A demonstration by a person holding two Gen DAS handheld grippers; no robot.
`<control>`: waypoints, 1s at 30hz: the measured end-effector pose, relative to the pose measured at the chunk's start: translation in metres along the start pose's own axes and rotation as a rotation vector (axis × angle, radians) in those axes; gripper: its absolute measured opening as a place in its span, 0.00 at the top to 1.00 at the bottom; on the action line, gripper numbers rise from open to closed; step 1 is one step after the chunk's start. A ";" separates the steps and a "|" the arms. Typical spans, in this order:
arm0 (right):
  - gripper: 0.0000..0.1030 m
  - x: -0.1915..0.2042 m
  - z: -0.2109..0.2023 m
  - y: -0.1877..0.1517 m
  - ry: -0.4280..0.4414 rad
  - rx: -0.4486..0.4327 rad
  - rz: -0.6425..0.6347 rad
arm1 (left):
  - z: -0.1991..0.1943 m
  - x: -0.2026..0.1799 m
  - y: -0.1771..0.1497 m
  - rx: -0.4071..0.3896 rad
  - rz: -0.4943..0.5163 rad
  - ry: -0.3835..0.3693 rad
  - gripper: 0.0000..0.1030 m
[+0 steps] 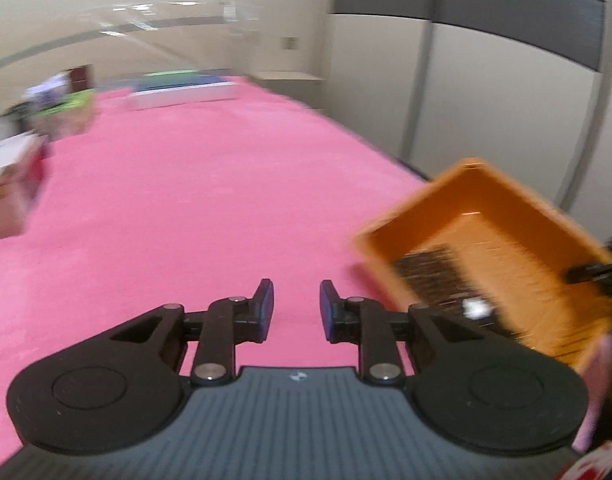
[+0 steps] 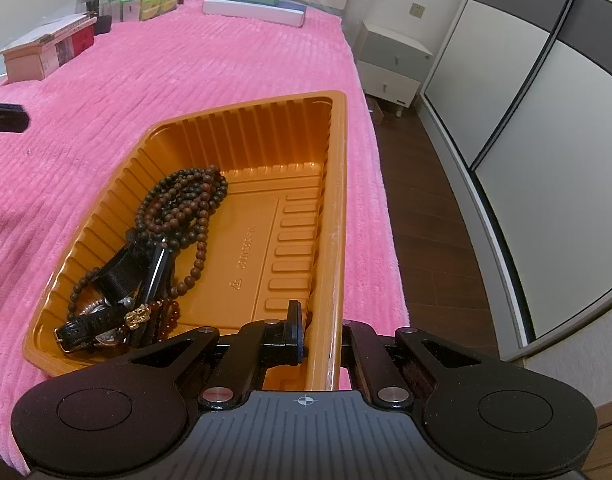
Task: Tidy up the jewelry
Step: 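Pinch the small silver bead off the bedspread with the left tool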
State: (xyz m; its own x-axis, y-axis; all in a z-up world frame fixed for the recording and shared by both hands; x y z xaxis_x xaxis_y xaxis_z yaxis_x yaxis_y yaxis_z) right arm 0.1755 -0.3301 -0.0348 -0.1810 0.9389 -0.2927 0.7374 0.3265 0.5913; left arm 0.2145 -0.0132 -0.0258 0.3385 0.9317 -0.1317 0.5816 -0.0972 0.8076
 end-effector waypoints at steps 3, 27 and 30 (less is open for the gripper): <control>0.96 0.000 0.000 -0.001 0.001 0.001 0.000 | -0.004 0.036 -0.018 0.017 -0.010 0.106 0.74; 0.96 0.000 0.008 0.000 -0.005 0.031 0.000 | 0.068 0.092 -0.055 0.096 0.044 0.200 0.93; 0.96 0.000 0.008 0.000 -0.007 0.030 0.000 | 0.063 0.090 -0.056 0.094 0.039 0.196 0.94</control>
Point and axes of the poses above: each gripper's, at about its wrist camera, not at the fingertips, and z roughly the way its jaws point, x to its left, y to its top, the point moved 5 cm from there along z, roughly the way its jaws point, and after that the axes turned 8 degrees about -y, right-handed, at the moved point
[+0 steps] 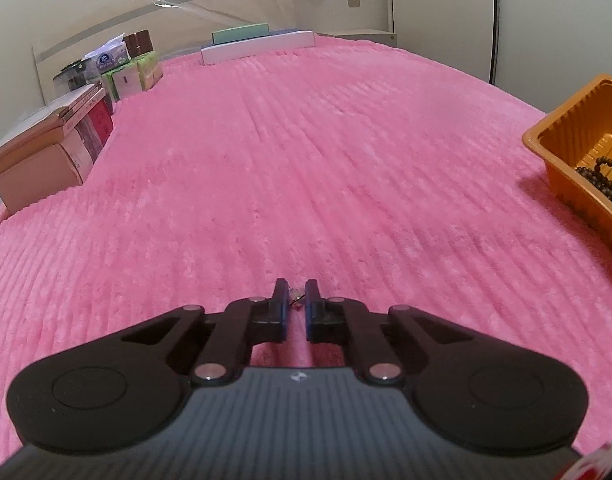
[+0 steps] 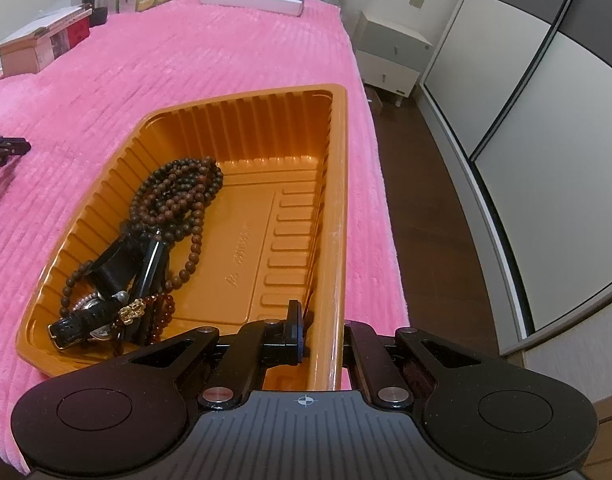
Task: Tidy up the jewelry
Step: 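Pinch the small silver bead off the bedspread with the left tool, then drop the silver bead into the tray by opening the left tool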
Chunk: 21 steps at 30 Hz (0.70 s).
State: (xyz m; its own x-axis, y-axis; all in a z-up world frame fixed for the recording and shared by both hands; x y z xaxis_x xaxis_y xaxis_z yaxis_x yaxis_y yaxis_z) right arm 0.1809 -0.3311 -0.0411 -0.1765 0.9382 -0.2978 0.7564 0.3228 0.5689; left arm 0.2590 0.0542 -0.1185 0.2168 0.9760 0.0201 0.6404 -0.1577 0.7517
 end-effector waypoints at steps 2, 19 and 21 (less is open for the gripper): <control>0.96 0.000 0.000 0.000 -0.001 -0.001 0.000 | -0.007 0.000 0.000 -0.003 -0.017 -0.009 0.94; 0.96 -0.002 -0.001 -0.001 0.013 -0.013 0.010 | -0.089 -0.155 0.033 -0.120 0.044 -0.396 0.94; 0.96 -0.003 -0.001 -0.001 0.017 -0.014 0.012 | -0.091 -0.177 0.036 -0.119 0.052 -0.448 0.94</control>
Point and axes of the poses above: each gripper's, at about its wrist camera, not at the fingertips, and z roughly the way its jaws point, x to its left, y to its top, the point moved 5 cm from there along z, roughly the way its jaws point, and after that the axes turned 8 degrees about -y, right-handed, at the moved point
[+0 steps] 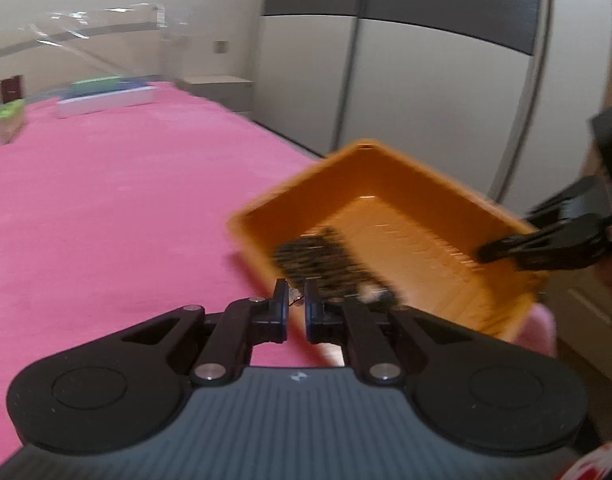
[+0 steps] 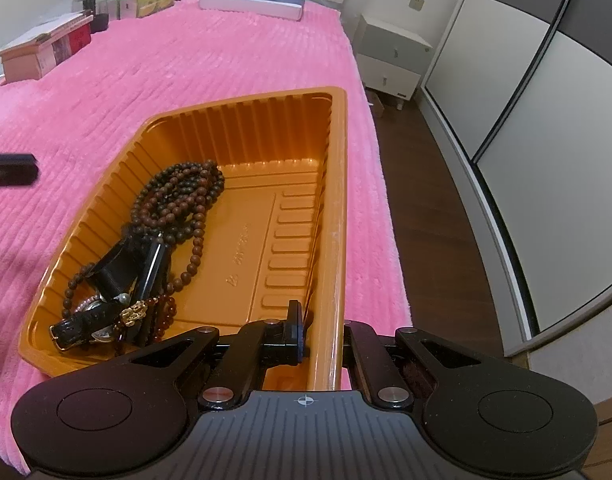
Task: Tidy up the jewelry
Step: 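Drop the silver bead into the tray by opening the left tool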
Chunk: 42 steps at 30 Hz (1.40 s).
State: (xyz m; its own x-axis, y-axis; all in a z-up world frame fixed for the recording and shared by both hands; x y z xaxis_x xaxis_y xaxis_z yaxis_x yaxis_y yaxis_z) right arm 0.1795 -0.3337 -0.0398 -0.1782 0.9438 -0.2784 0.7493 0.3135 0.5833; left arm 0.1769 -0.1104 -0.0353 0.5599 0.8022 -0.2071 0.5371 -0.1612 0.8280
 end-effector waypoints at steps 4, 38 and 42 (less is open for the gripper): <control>0.96 -0.001 0.000 -0.001 0.006 -0.003 0.004 | 0.015 -0.030 0.006 0.007 0.026 -0.061 0.94; 0.96 -0.041 0.027 -0.018 0.238 -0.013 0.328 | -0.044 0.023 -0.035 -0.004 -0.152 0.128 0.61; 0.32 -0.056 0.029 -0.027 0.347 -0.038 0.502 | -0.061 0.029 -0.045 -0.008 -0.162 0.184 0.51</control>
Point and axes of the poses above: each gripper's, at about its wrist camera, not at the fingertips, and z roughly the way its jaws point, x to its left, y to its top, the point moved 5 cm from there along z, roughly the way its jaws point, and after that the axes turned 8 degrees about -y, right-handed, at the moved point
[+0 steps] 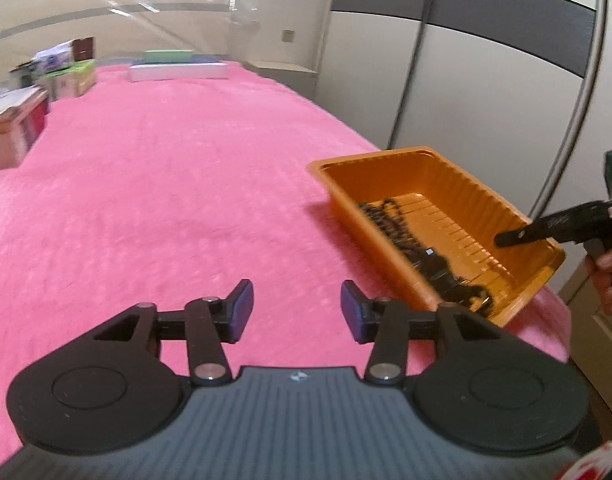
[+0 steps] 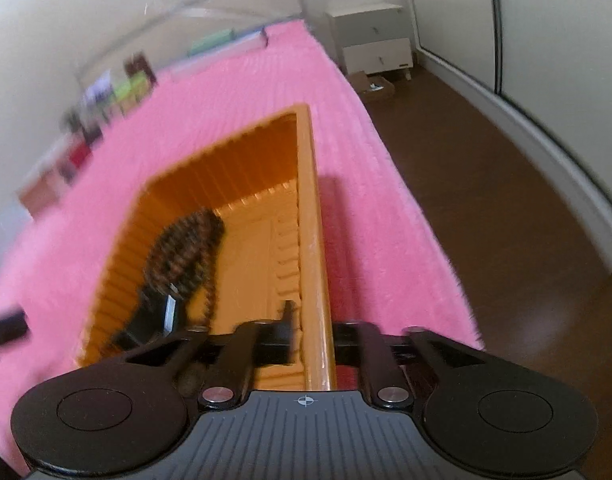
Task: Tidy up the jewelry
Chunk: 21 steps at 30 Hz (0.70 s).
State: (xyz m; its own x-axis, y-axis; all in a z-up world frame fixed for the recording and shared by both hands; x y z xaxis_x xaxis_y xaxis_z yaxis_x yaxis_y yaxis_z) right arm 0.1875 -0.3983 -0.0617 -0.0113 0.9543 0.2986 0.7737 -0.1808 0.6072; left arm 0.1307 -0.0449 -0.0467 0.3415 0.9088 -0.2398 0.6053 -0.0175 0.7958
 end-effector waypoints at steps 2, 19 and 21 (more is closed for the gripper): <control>0.20 -0.007 -0.009 0.002 0.013 -0.050 0.059 | -0.006 0.007 -0.005 0.001 -0.032 0.020 0.39; 0.20 0.097 -0.078 -0.051 -0.137 -0.076 -0.182 | -0.055 0.006 -0.038 0.075 -0.188 0.136 0.02; 0.20 0.113 -0.074 -0.065 -0.137 -0.046 -0.221 | -0.058 0.003 -0.042 0.094 -0.191 0.160 0.02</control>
State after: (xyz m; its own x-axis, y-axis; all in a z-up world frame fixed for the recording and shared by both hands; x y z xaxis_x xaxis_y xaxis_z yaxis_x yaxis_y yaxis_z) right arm 0.0890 -0.2961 -0.0134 -0.0884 0.9946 0.0539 0.7323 0.0282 0.6804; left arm 0.0647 -0.0168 -0.0487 0.1011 0.9535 -0.2839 0.7145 0.1290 0.6876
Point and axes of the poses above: each gripper's, at about its wrist camera, not at the fingertips, and z roughly the way its jaws point, x to its left, y to its top, the point moved 5 cm from there along z, roughly the way its jaws point, and after that the axes turned 8 degrees about -y, right-handed, at the moved point
